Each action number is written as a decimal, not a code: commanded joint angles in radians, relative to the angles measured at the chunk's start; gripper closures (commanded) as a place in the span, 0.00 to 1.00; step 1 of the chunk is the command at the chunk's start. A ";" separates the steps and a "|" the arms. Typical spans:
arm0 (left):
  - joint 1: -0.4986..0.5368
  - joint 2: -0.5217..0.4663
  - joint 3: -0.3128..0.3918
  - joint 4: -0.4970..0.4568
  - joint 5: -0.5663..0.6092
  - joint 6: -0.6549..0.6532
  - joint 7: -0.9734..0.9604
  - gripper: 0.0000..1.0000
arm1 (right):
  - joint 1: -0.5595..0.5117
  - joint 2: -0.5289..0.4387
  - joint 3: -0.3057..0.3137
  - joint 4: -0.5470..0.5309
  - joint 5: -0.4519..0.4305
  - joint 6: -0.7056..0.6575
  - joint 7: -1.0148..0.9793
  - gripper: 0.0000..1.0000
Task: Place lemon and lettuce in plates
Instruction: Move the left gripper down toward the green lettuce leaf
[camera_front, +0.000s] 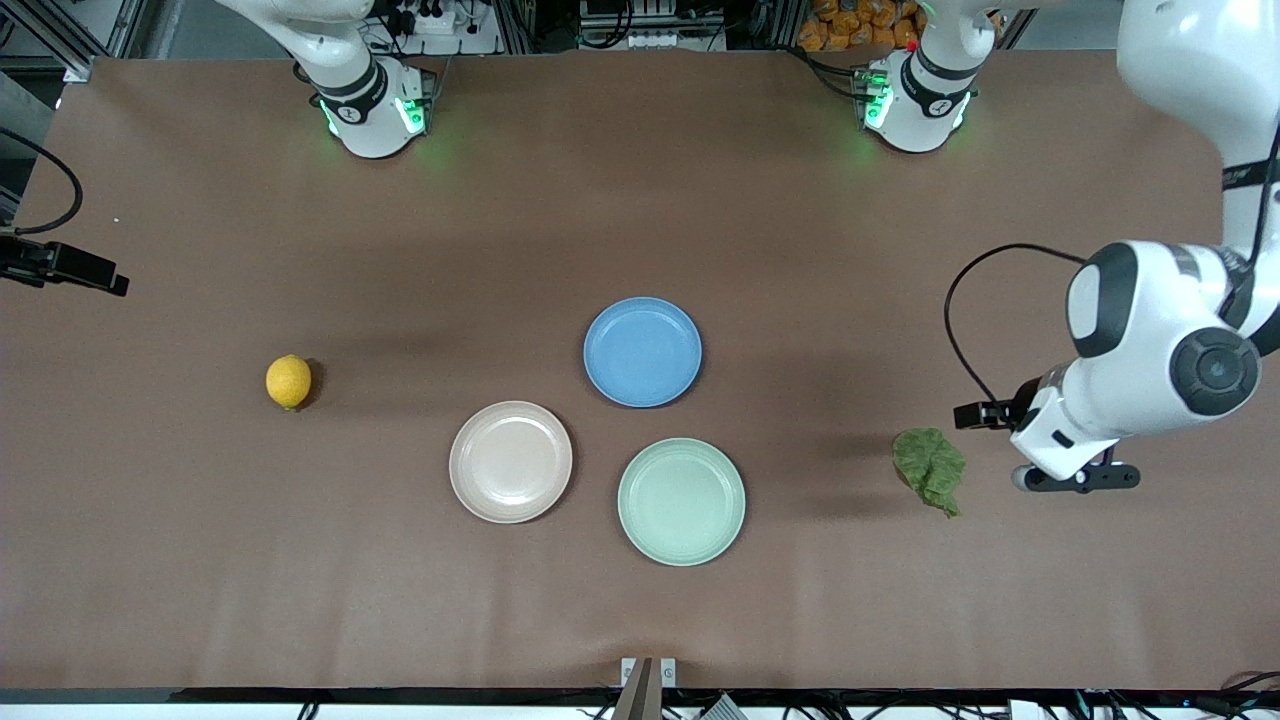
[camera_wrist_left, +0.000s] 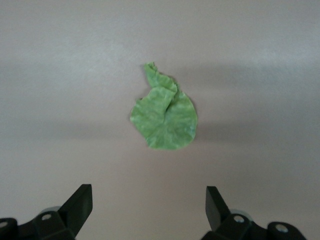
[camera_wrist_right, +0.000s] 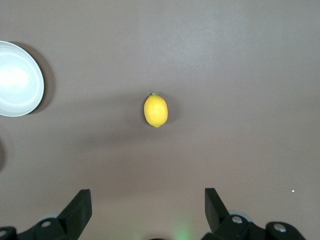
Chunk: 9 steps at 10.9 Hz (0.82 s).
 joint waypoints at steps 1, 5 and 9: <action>-0.014 0.066 0.004 0.023 -0.008 0.079 -0.052 0.00 | 0.004 -0.024 -0.004 -0.019 -0.001 -0.003 0.009 0.00; -0.021 0.138 0.012 0.054 0.007 0.112 -0.056 0.00 | 0.002 -0.024 -0.004 -0.020 -0.001 -0.003 0.009 0.00; -0.021 0.209 0.012 0.062 0.056 0.196 -0.056 0.00 | -0.001 -0.028 -0.005 -0.033 -0.001 -0.004 0.001 0.00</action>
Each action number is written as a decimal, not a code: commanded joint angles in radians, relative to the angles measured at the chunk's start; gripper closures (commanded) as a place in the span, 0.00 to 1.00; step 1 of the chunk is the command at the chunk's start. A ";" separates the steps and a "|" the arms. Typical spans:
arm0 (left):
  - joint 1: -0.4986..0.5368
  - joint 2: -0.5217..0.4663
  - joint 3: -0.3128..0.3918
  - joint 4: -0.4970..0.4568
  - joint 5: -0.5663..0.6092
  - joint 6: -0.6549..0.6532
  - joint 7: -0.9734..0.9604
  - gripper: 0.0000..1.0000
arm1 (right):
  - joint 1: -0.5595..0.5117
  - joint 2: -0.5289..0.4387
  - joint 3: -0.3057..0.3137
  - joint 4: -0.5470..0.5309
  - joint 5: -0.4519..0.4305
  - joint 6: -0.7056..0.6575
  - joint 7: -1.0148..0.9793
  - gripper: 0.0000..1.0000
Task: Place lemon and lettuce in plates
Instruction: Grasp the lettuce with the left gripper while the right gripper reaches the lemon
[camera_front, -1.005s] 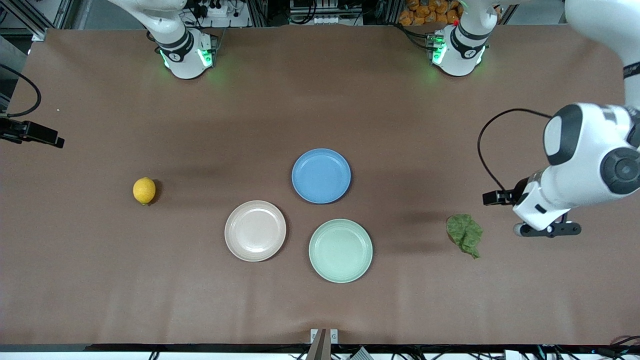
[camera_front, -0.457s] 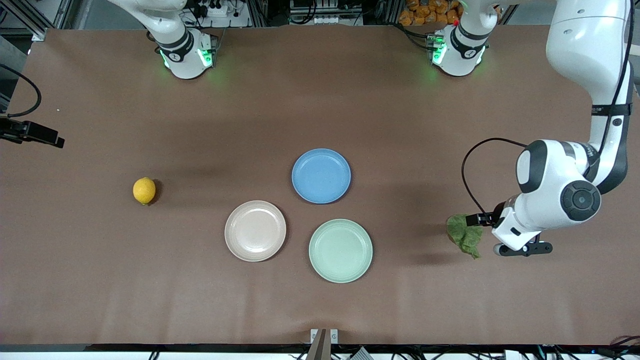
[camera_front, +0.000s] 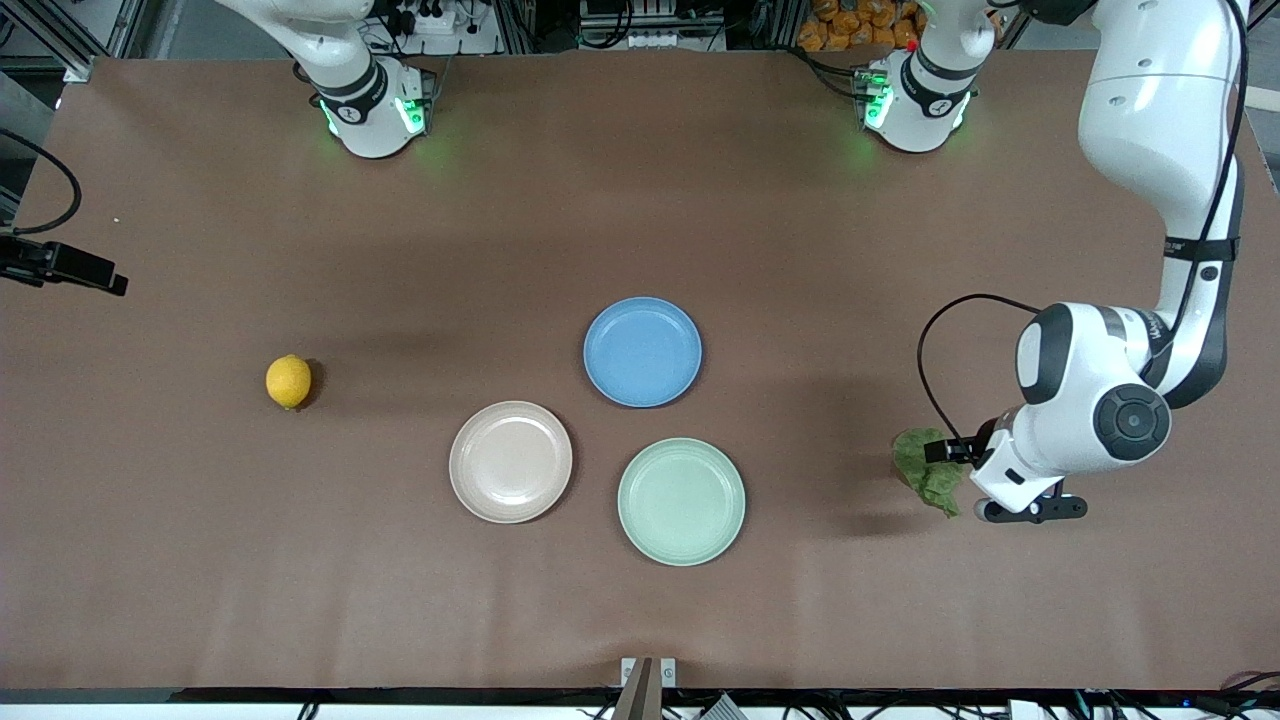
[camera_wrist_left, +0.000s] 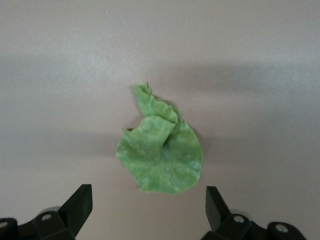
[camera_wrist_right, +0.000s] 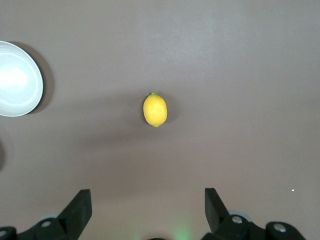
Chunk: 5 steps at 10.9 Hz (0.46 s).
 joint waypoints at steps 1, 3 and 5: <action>-0.012 0.071 0.008 0.032 0.028 0.085 -0.020 0.00 | -0.002 -0.031 -0.003 -0.033 -0.001 -0.003 0.001 0.00; -0.027 0.105 0.008 0.032 0.028 0.136 -0.030 0.00 | 0.000 -0.031 -0.004 -0.033 -0.001 -0.003 0.001 0.00; -0.027 0.128 0.008 0.032 0.034 0.162 -0.036 0.00 | 0.000 -0.031 -0.003 -0.033 -0.001 -0.003 0.001 0.00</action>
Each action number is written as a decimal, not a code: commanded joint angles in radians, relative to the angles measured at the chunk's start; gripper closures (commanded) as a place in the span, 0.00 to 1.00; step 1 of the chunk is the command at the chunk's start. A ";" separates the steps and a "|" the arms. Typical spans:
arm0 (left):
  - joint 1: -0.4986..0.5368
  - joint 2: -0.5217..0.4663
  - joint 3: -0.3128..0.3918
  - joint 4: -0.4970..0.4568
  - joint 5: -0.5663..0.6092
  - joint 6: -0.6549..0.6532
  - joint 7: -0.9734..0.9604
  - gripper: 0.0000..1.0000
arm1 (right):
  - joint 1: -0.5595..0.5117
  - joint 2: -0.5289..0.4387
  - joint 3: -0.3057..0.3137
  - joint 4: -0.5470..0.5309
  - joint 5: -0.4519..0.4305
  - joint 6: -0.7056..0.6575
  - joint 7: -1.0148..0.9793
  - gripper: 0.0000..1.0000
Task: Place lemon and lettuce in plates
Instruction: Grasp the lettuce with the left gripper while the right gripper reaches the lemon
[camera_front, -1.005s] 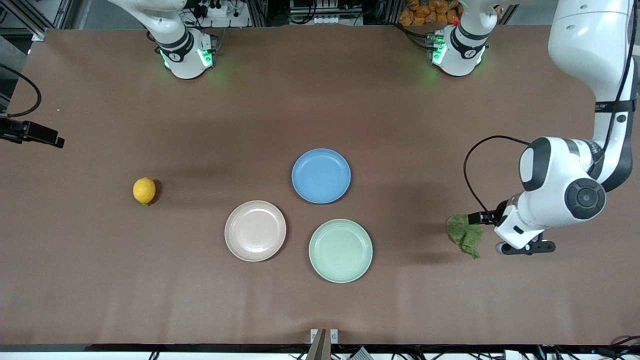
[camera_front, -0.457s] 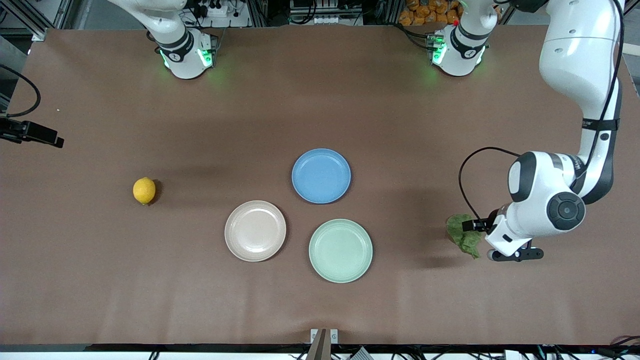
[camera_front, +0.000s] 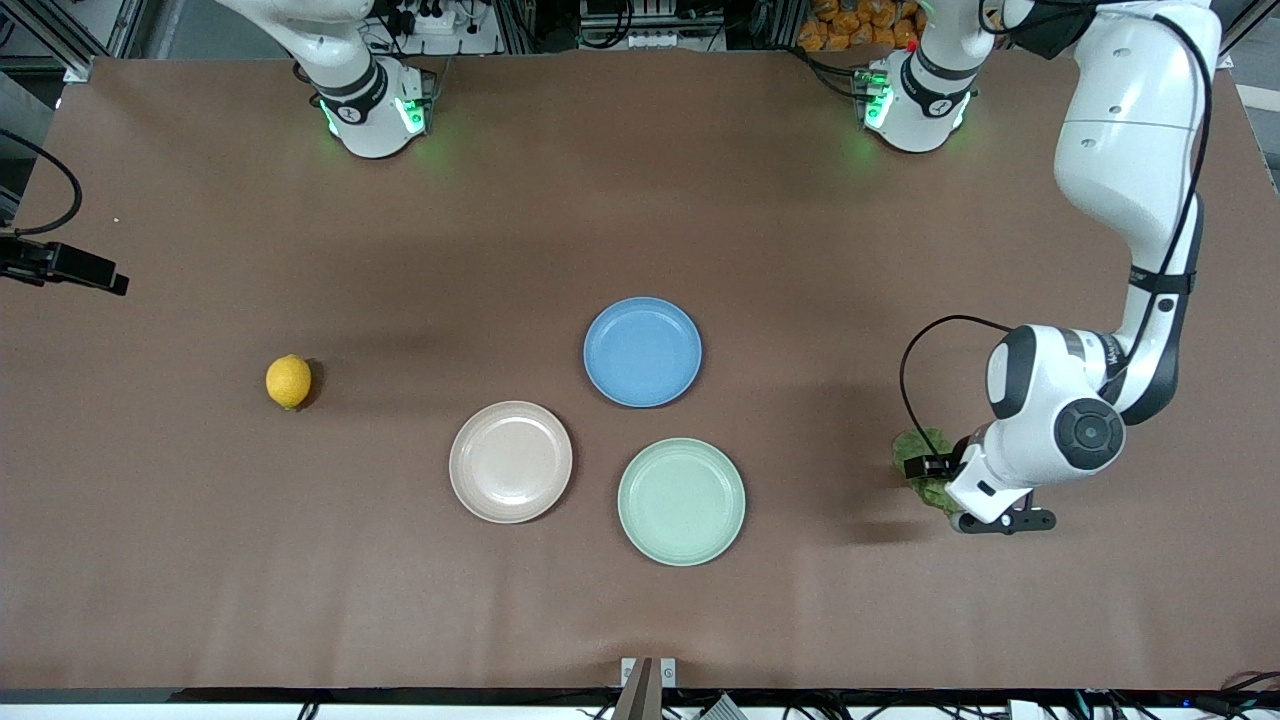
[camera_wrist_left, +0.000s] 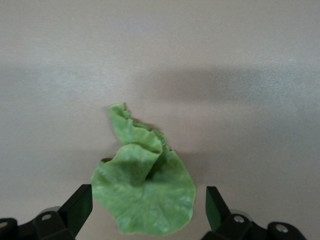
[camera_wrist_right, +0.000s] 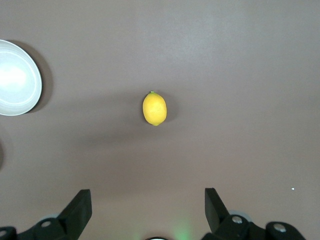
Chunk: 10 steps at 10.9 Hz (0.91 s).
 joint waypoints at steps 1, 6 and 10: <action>-0.012 0.036 0.007 0.025 0.043 0.025 -0.036 0.00 | -0.001 -0.030 -0.003 -0.030 -0.001 -0.001 0.001 0.00; -0.008 0.065 0.014 0.025 0.094 0.027 -0.037 0.05 | 0.000 -0.027 -0.001 -0.065 -0.001 0.049 0.001 0.00; -0.002 0.085 0.014 0.025 0.095 0.042 -0.039 0.29 | 0.002 -0.023 -0.001 -0.209 0.013 0.223 0.001 0.00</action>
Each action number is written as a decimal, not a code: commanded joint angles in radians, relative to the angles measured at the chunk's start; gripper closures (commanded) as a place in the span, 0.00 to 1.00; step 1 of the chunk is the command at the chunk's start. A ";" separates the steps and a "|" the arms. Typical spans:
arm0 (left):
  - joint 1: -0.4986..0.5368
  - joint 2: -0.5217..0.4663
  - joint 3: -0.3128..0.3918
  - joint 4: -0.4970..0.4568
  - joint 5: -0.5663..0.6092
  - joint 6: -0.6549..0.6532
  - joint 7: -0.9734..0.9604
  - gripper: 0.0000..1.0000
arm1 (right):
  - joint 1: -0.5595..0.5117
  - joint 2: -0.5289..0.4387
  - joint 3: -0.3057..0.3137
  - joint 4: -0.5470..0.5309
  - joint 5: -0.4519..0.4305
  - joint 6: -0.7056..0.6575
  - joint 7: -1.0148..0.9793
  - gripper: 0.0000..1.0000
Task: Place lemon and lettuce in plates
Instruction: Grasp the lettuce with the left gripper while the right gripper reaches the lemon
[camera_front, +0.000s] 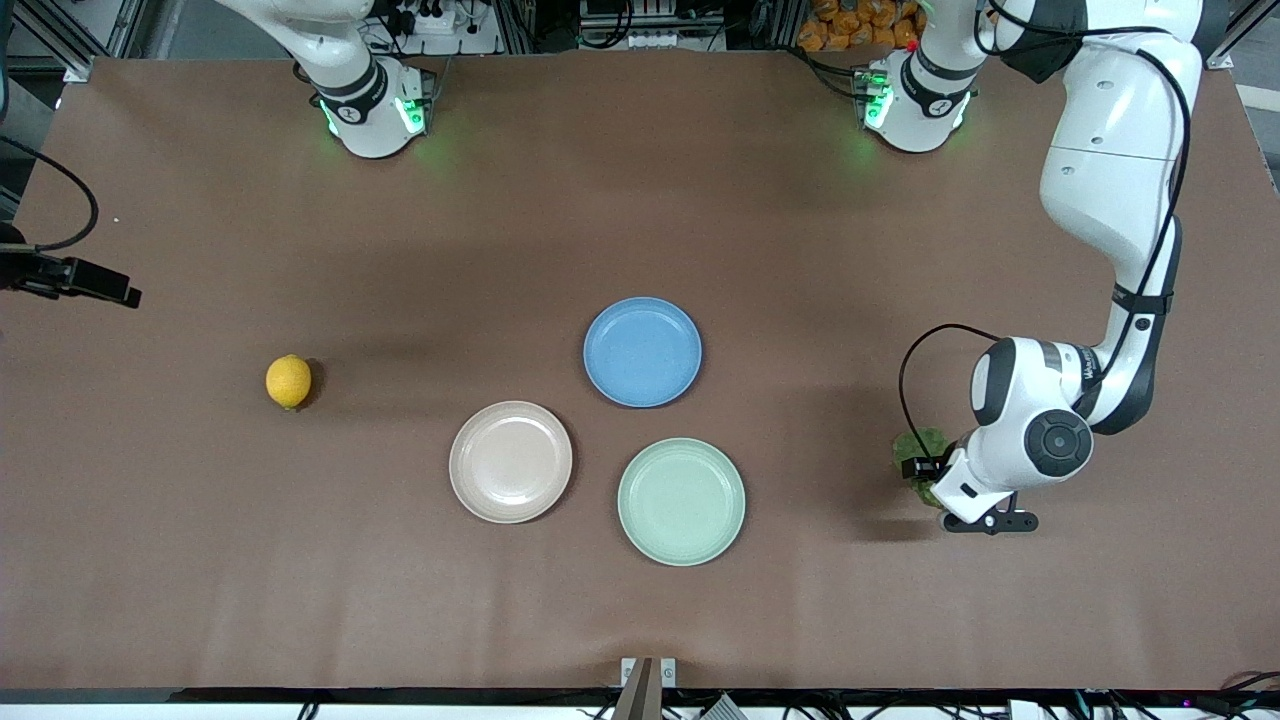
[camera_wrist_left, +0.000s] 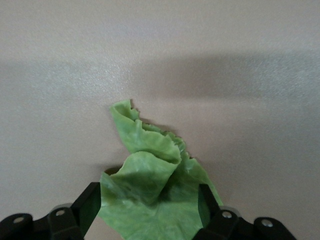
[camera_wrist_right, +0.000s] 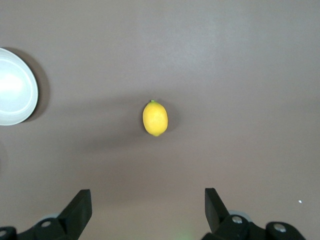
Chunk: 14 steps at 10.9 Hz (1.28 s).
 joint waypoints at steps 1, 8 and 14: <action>0.001 0.029 0.003 0.022 0.034 0.019 -0.037 0.39 | 0.006 -0.024 -0.001 -0.173 0.011 0.168 0.001 0.00; 0.007 -0.008 0.004 0.022 0.037 0.018 -0.027 1.00 | -0.001 0.005 -0.001 -0.454 0.013 0.476 0.001 0.00; -0.002 -0.144 -0.011 0.016 0.026 -0.083 -0.025 1.00 | 0.002 0.128 -0.001 -0.505 0.013 0.636 0.000 0.00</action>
